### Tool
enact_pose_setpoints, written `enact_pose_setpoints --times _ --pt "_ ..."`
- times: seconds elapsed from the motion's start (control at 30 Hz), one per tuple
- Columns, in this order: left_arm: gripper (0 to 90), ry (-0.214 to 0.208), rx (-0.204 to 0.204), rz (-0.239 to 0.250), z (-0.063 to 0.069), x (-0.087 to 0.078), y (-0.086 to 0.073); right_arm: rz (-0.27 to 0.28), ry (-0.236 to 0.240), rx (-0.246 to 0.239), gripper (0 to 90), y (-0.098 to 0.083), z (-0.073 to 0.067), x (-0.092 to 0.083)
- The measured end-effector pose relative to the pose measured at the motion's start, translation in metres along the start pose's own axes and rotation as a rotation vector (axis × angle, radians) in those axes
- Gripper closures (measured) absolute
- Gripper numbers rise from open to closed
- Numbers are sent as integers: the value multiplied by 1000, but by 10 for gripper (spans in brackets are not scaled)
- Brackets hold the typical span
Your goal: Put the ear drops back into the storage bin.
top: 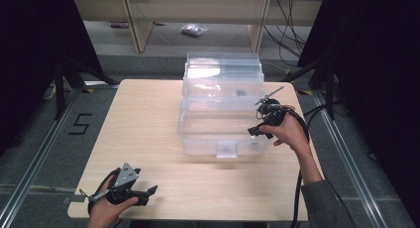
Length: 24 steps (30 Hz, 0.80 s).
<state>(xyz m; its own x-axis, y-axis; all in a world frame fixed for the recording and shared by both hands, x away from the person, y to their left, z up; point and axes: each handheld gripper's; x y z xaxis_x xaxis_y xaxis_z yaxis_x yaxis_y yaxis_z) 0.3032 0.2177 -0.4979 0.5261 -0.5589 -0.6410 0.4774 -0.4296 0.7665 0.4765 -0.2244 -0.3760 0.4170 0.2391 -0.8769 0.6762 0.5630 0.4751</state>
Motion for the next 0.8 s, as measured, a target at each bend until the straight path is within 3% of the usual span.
enact_pose_setpoints --times 0.07,0.1,0.23,0.4,0.43,0.47,0.5,0.6,0.63,0.7,0.73,0.8 --pt "151 20 -1 7 0 1 -1 10 5 1 238 -1 -1 0" --pt "151 20 3 5 1 1 0 0 7 23 237 -2 -2 -1" --pt "151 13 5 4 1 0 0 21 10 10 233 -8 -3 -2" --pt "151 17 -12 12 2 2 -1 47 14 31 232 -16 -6 -3" --pt "151 32 2 6 1 3 -1 47 21 44 231 -18 -7 -3" --pt "151 16 -3 -3 1 2 -1 59 26 33 230 -20 -7 -3" --pt "151 34 -1 9 1 3 -1 65 24 36 228 -21 -8 -3" --pt "151 30 1 4 1 3 -1 81 31 30 228 -25 -9 -4" --pt "151 10 -1 -7 0 1 -1 83 36 34 226 -27 -11 -5" --pt "151 29 -7 12 1 2 -1 88 48 28 226 -28 -11 -5" --pt "151 24 -9 14 1 2 -1 86 37 44 226 -29 -13 -5" --pt "151 11 -15 15 3 2 -1 94 34 25 224 -30 -12 -5"
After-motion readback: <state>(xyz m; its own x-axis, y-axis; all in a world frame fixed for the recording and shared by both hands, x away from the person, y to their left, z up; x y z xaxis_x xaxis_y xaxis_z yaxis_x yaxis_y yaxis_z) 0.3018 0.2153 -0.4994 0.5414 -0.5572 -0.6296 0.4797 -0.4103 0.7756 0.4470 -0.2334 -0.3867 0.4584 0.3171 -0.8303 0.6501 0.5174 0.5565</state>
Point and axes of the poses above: each handheld gripper's, and its own axes: x roughly forward along the jaws, y roughly out of its top, z roughly to its right, and after that the axes turned 5 degrees about -y, right-handed
